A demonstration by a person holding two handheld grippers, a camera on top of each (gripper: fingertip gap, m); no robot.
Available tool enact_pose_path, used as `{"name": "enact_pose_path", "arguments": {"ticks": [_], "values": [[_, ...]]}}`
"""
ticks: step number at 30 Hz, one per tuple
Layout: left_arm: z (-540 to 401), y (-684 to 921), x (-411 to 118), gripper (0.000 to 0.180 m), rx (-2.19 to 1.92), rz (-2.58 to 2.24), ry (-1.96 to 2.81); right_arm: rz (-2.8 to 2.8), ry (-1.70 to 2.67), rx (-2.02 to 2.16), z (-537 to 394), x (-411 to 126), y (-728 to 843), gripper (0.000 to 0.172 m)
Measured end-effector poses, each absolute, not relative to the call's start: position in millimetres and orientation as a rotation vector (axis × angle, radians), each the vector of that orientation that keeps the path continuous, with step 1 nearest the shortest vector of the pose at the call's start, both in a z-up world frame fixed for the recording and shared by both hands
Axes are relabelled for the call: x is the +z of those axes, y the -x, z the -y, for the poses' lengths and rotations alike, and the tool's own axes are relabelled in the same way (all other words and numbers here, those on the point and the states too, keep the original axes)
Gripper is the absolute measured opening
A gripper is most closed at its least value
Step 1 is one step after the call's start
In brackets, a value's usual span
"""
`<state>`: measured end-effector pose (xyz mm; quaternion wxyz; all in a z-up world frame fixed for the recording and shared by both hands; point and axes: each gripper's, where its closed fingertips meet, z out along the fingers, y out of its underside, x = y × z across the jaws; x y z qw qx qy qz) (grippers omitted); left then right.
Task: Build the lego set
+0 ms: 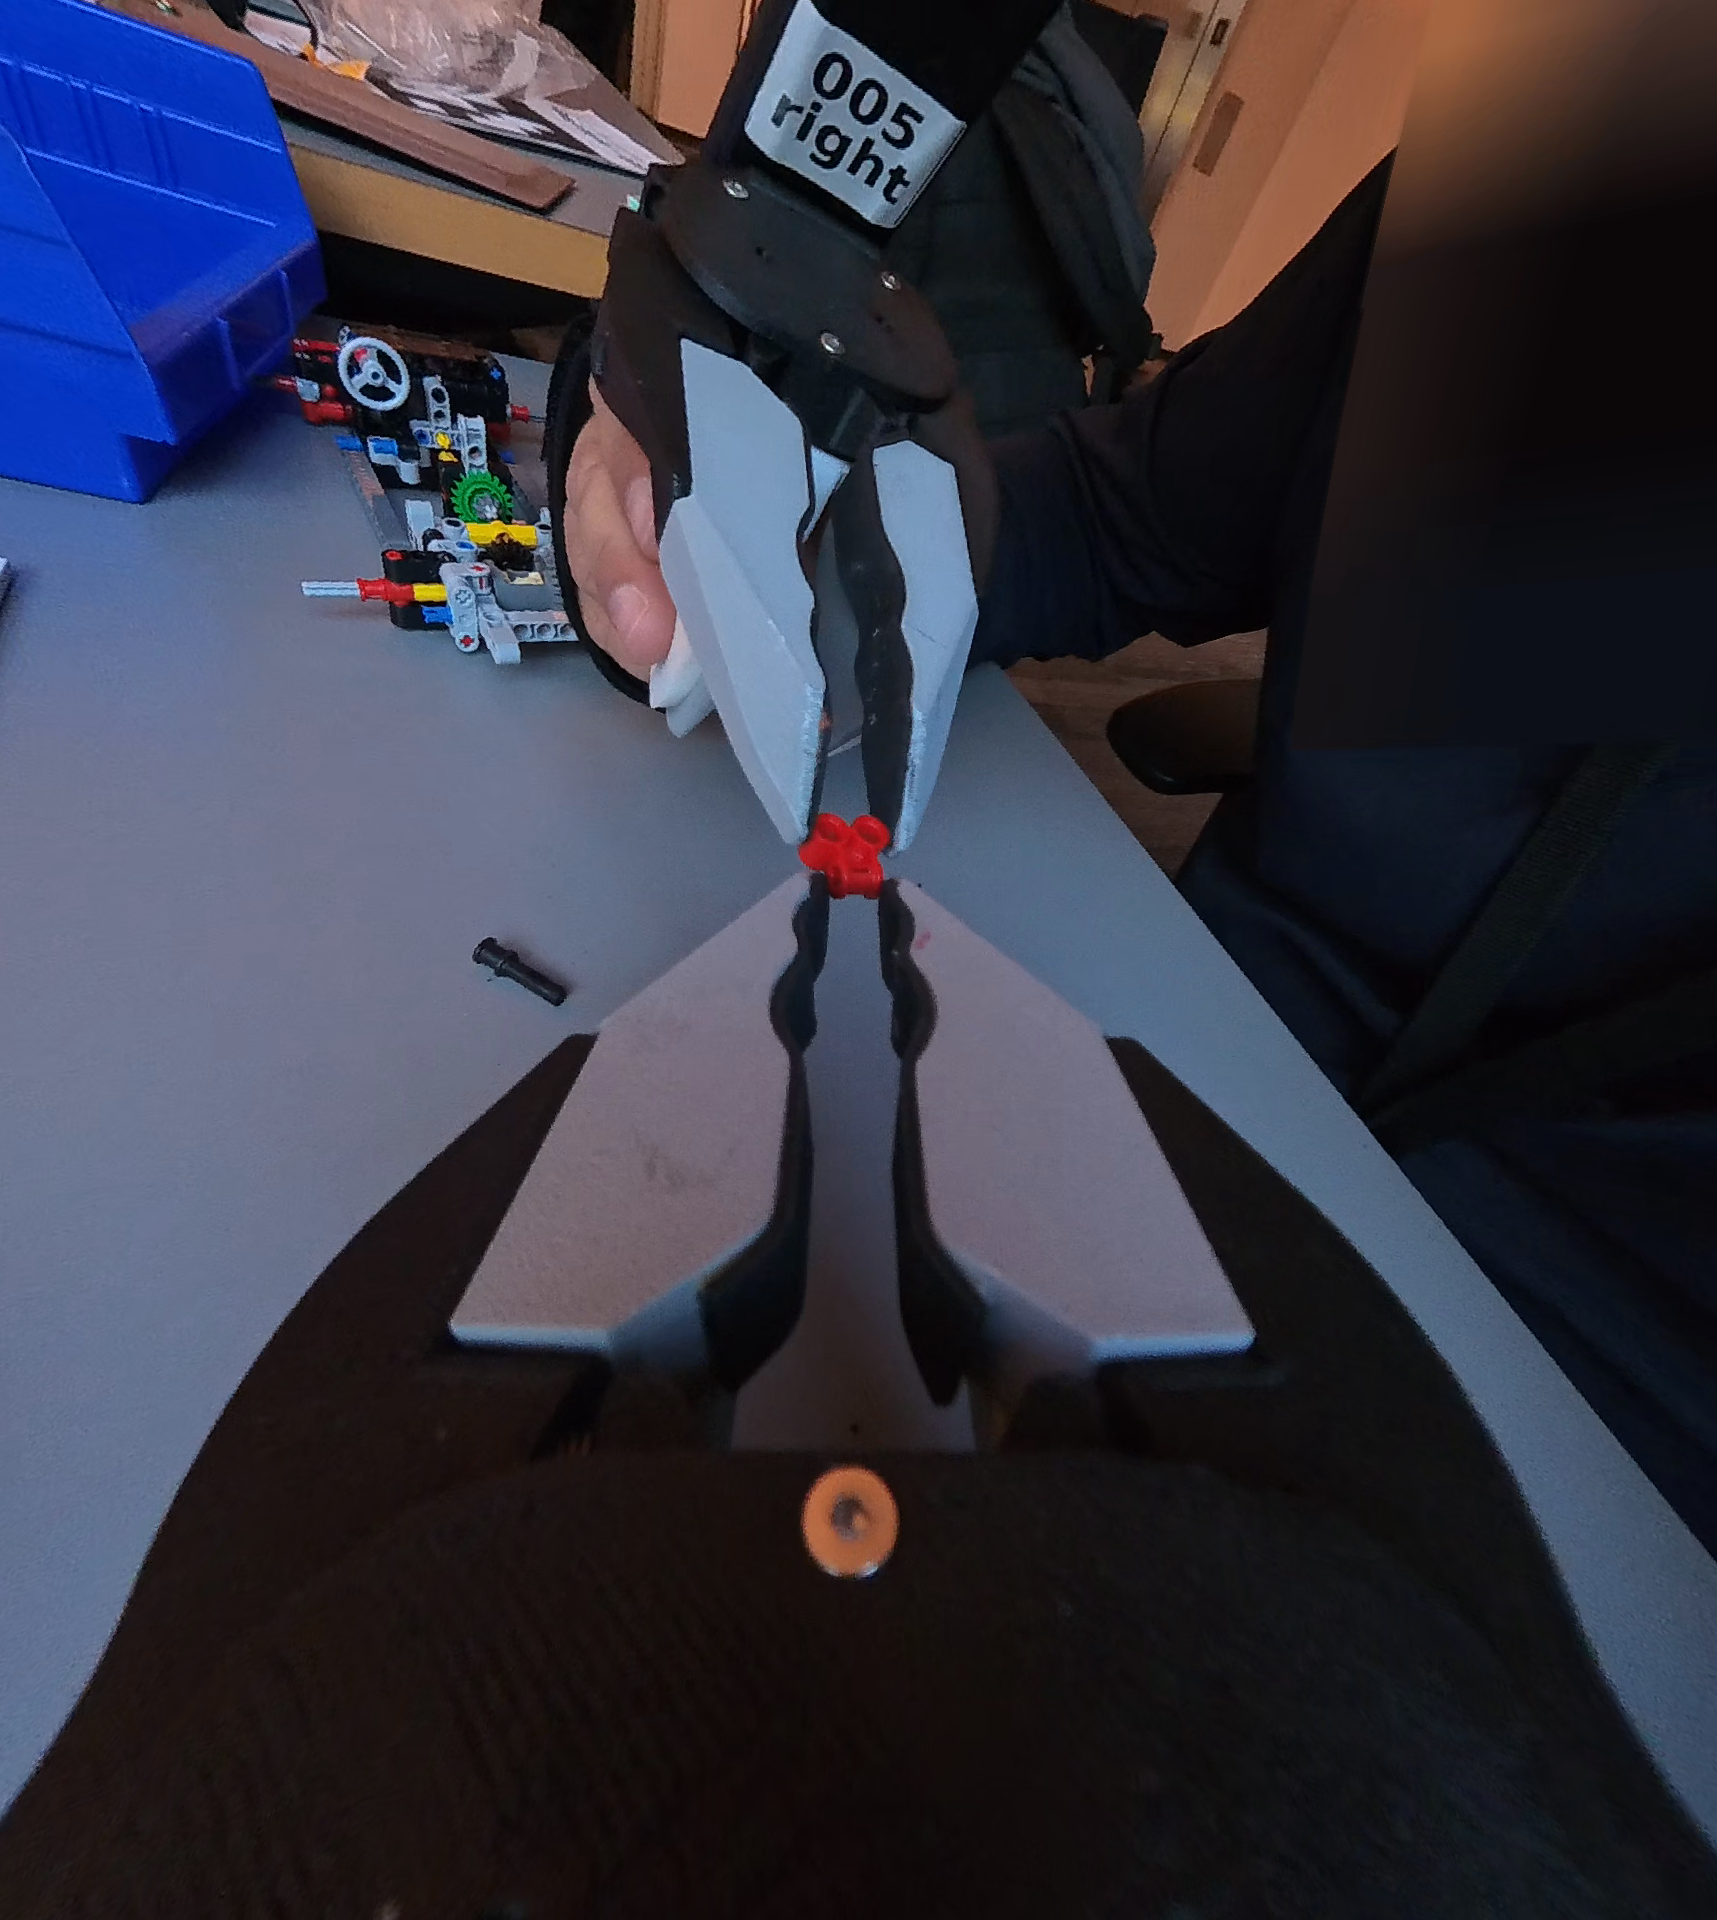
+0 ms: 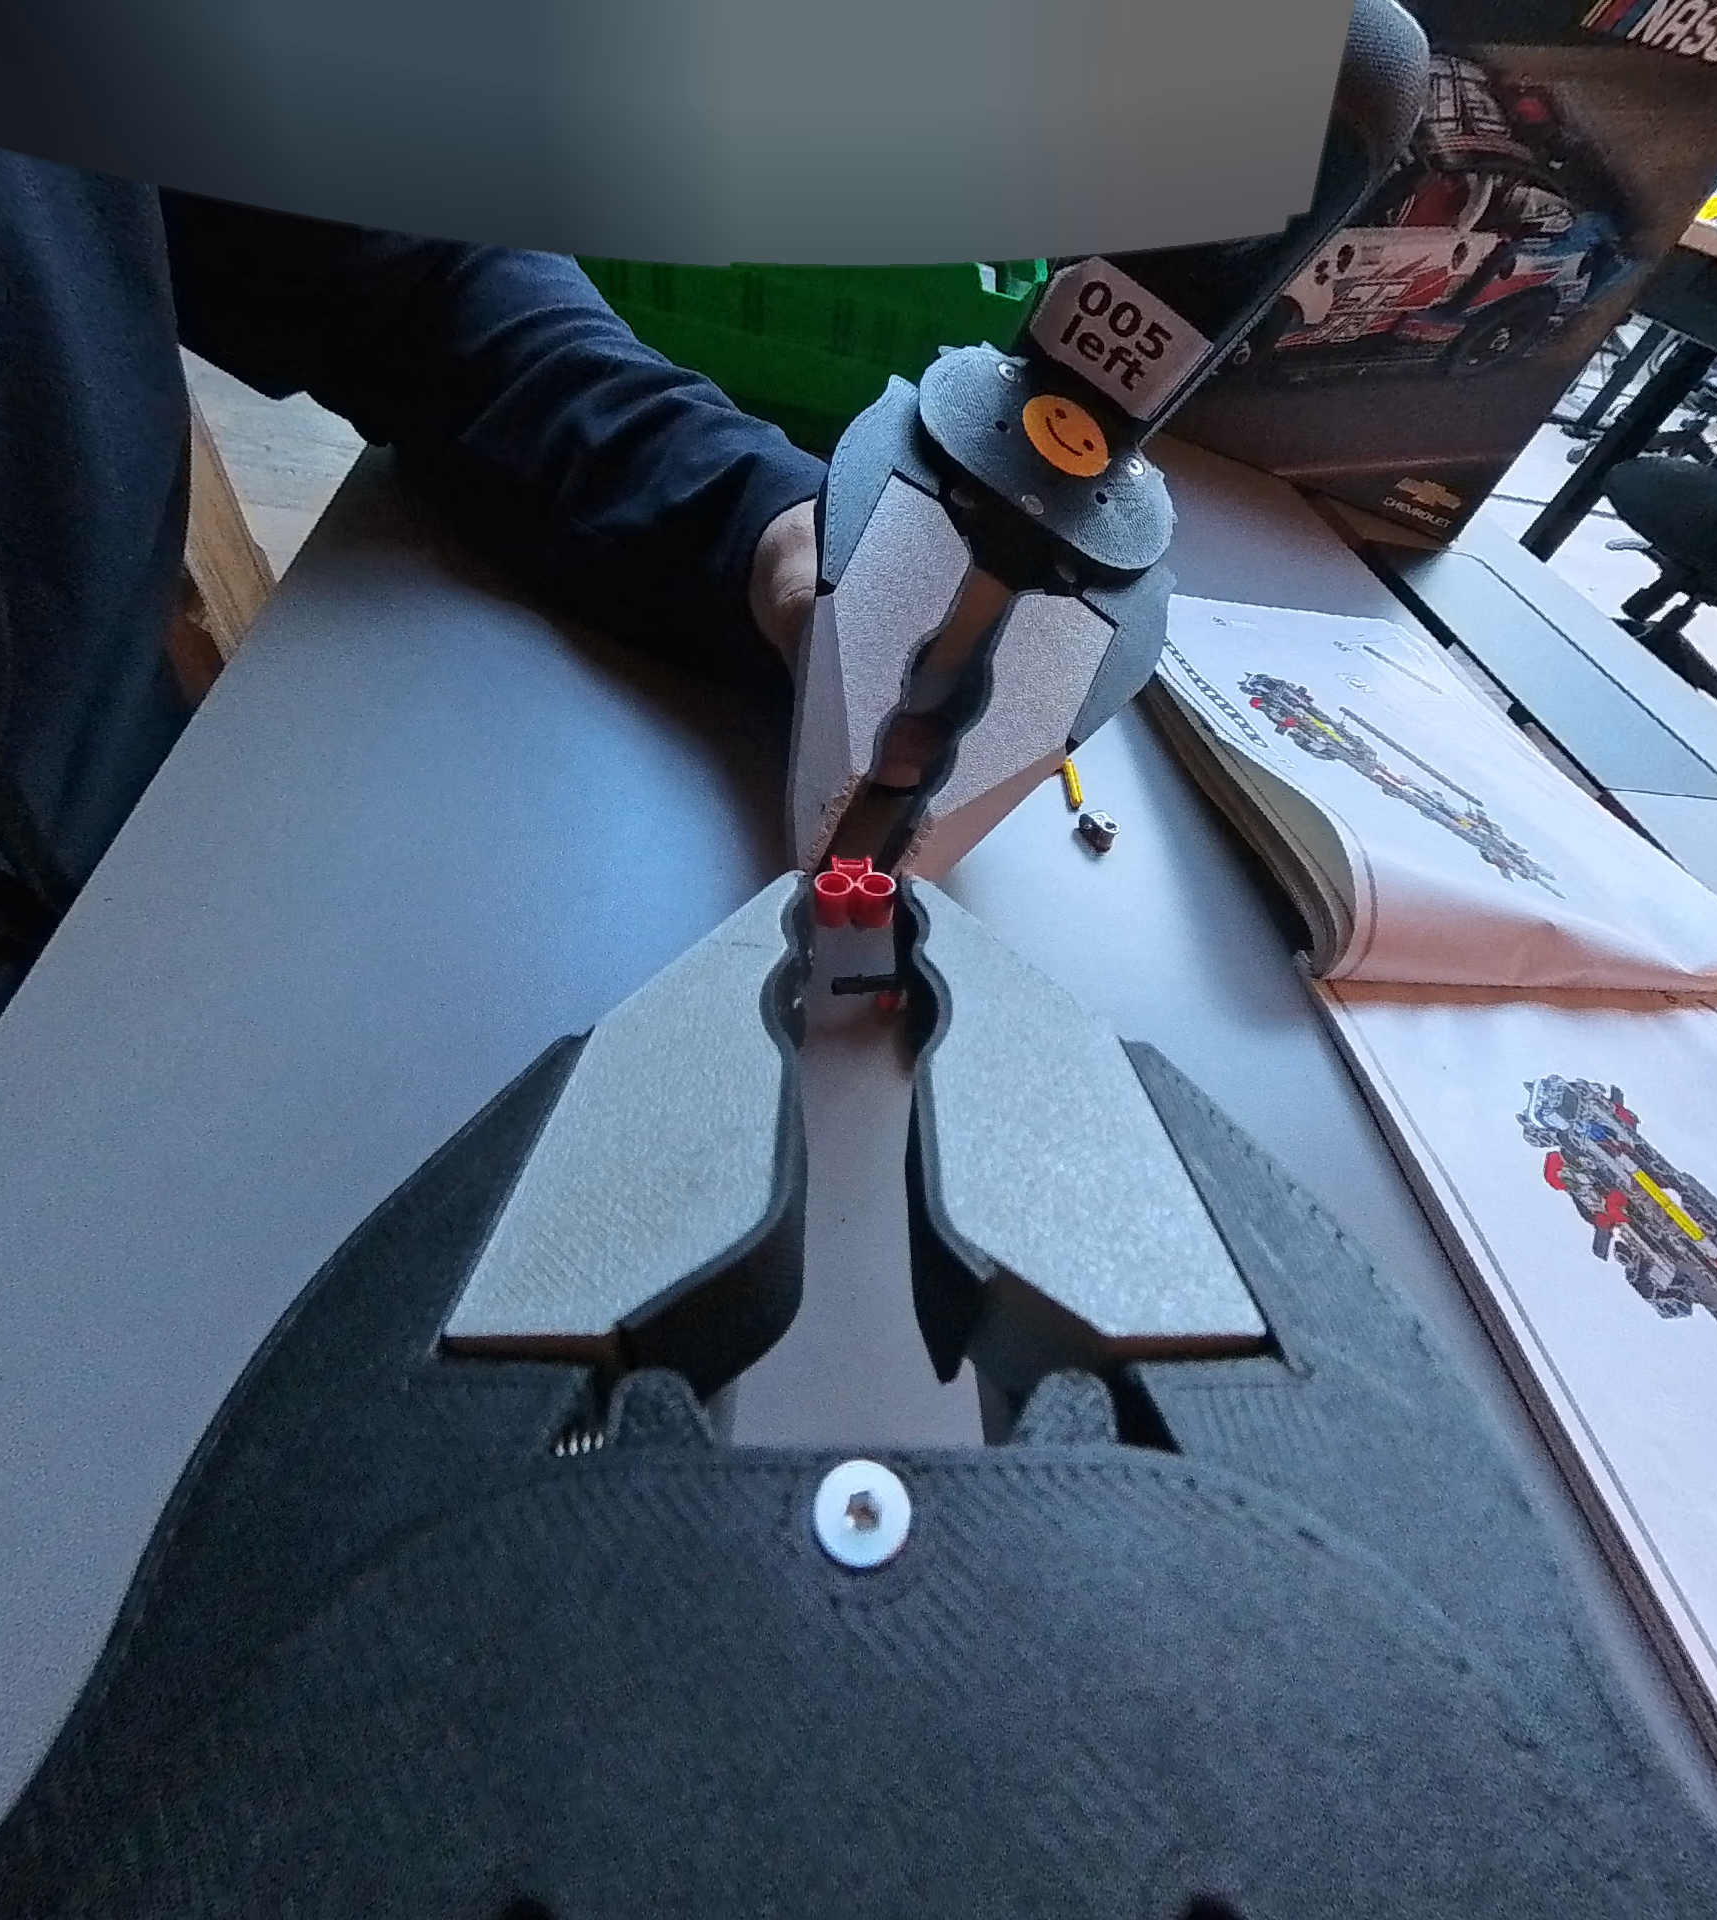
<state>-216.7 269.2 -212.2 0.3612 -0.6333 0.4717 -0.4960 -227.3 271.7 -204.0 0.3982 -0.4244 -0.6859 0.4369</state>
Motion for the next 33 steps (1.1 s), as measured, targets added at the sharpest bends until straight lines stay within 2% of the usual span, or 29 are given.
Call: {"name": "enact_pose_path", "arguments": {"ticks": [25,26,28,33], "values": [[-272.3,218.0,-211.8,0.007,-1.253,-1.207,1.632,1.733,1.099,1.101,-273.6,-205.6,228.0,0.011],[-273.3,219.5,-212.4,0.009,-1.248,-1.21,1.645,1.729,1.104,1.096,-274.7,-205.9,228.2,0.011],[-279.2,228.3,-216.4,0.025,-1.199,-1.223,1.738,1.72,1.128,1.073,-279.8,-208.3,229.0,0.011],[-299.0,264.9,-238.6,0.031,-0.982,-1.235,2.019,1.73,1.249,0.959,-298.3,-231.6,234.6,0.011]]}}
